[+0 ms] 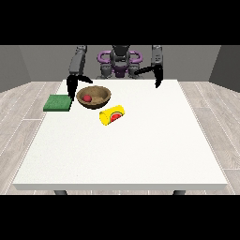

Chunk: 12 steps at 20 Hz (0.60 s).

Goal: Pick the cup and pour the ball into the bowl, then pick the bowl and place it on the pad

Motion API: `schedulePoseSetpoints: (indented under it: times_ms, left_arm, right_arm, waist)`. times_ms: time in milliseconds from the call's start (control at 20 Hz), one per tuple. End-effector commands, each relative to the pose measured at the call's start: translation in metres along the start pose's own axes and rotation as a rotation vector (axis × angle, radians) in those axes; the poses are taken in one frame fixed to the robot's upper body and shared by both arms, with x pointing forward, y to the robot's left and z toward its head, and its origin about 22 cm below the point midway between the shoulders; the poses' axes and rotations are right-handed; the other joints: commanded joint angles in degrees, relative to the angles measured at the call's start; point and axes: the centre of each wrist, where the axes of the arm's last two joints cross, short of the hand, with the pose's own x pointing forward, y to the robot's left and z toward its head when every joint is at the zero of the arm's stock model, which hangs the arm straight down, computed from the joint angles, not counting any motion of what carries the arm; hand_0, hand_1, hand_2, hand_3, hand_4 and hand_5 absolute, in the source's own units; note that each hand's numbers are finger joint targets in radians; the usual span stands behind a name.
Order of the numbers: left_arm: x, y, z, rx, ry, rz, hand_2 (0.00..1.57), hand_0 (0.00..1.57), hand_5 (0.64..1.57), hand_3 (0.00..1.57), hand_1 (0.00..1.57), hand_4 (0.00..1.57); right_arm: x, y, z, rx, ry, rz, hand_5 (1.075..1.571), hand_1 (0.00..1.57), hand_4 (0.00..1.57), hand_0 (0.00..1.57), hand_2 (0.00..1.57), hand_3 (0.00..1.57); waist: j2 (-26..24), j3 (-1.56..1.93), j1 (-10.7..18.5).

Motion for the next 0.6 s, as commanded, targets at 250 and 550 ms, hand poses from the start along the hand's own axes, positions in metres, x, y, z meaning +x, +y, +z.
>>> schedulePoseSetpoints:
  times_ms: [250, 550]
  left_arm:
    - [0.01, 0.036, 0.011, -0.046, 0.013, 0.028, 0.0, 0.0, 1.566, 0.0, 0.0, 0.0]
    - [0.02, 0.027, 0.007, -0.031, -0.049, 0.028, 0.0, 0.0, 1.566, 0.0, 0.0, 0.0]
  right_arm:
    - [-0.039, -0.027, 0.013, -0.091, 0.05, 0.015, 1.563, 0.0, 0.19, 0.0, 0.0, 0.0]
    - [-0.034, -0.016, -0.012, -0.062, 0.029, -0.006, 1.563, 0.0, 0.1, 0.0, 0.0, 0.0]
  waist:
    - [-1.7, 0.12, 2.9]
    - [1.6, 0.11, 2.6]
